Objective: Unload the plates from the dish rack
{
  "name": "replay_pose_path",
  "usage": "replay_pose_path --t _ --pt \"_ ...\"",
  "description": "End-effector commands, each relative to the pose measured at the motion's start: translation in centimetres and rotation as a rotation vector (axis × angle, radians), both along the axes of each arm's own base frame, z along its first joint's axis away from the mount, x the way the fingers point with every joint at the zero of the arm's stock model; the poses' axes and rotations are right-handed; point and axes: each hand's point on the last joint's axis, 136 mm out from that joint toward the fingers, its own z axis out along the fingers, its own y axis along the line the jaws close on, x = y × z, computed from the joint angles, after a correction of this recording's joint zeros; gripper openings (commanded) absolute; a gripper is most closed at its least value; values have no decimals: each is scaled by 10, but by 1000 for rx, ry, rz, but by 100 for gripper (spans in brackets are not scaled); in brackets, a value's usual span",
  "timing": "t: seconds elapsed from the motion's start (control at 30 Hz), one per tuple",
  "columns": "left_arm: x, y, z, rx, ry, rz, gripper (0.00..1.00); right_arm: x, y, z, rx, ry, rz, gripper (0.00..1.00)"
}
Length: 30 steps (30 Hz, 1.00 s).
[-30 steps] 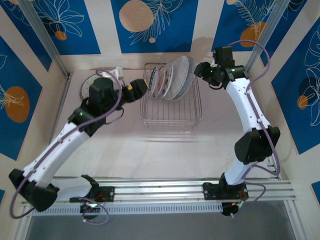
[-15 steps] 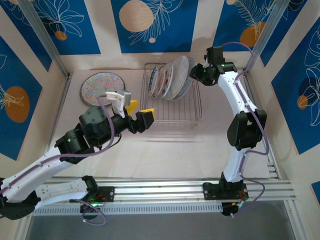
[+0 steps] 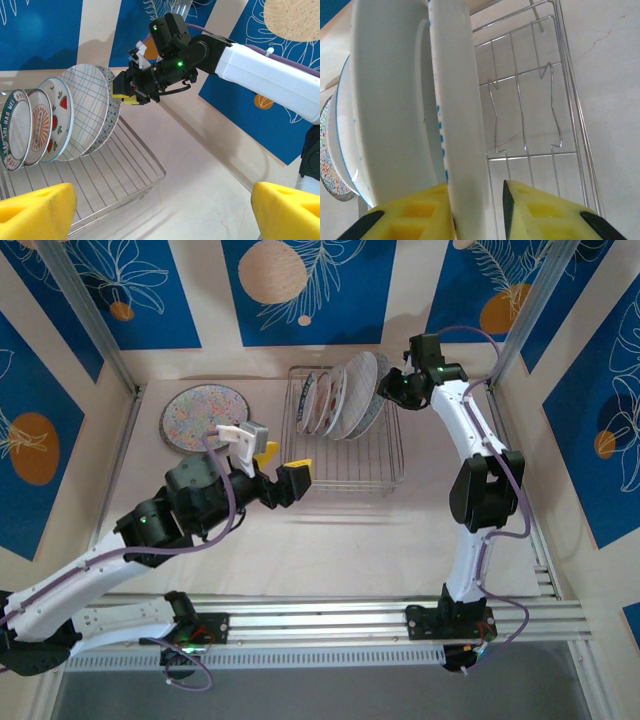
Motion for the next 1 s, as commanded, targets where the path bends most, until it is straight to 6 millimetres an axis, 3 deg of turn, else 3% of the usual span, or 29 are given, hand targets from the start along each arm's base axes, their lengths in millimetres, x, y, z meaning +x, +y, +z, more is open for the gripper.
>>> replay_pose_path --t 0.0,0.37,0.6,0.77,0.97 --pt "-2 6 18 -1 -46 12 90 8 4 8 23 -26 26 30" --pt "2 9 39 5 -112 41 92 15 8 -2 26 -5 27 28" --pt "2 8 42 6 -119 41 92 16 11 -2 4 -2 27 19" --pt "2 10 45 6 -122 44 92 14 10 6 -36 -4 8 8" --pt "1 13 48 -5 -127 49 92 10 10 23 -91 -41 0 2"
